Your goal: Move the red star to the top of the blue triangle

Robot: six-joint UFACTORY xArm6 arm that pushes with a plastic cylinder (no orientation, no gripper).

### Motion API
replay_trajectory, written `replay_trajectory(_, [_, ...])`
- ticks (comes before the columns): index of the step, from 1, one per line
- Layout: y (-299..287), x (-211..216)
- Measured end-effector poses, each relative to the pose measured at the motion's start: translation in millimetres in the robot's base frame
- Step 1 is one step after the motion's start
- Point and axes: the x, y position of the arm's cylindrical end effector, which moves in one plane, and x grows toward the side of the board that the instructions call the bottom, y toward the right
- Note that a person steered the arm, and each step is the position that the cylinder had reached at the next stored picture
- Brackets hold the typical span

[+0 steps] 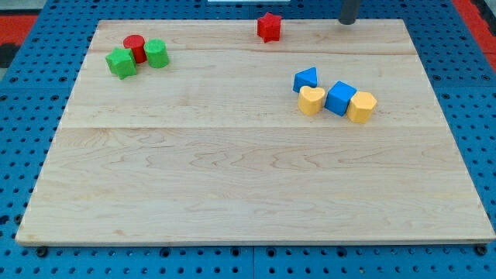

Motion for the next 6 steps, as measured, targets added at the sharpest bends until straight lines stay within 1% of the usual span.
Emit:
replay_trajectory(2, [-249,1])
replay_trajectory(3, [-304,1])
replay_trajectory(4, [-367,15])
replay_trajectory(5, [-309,30])
replay_trajectory(6, [-311,24])
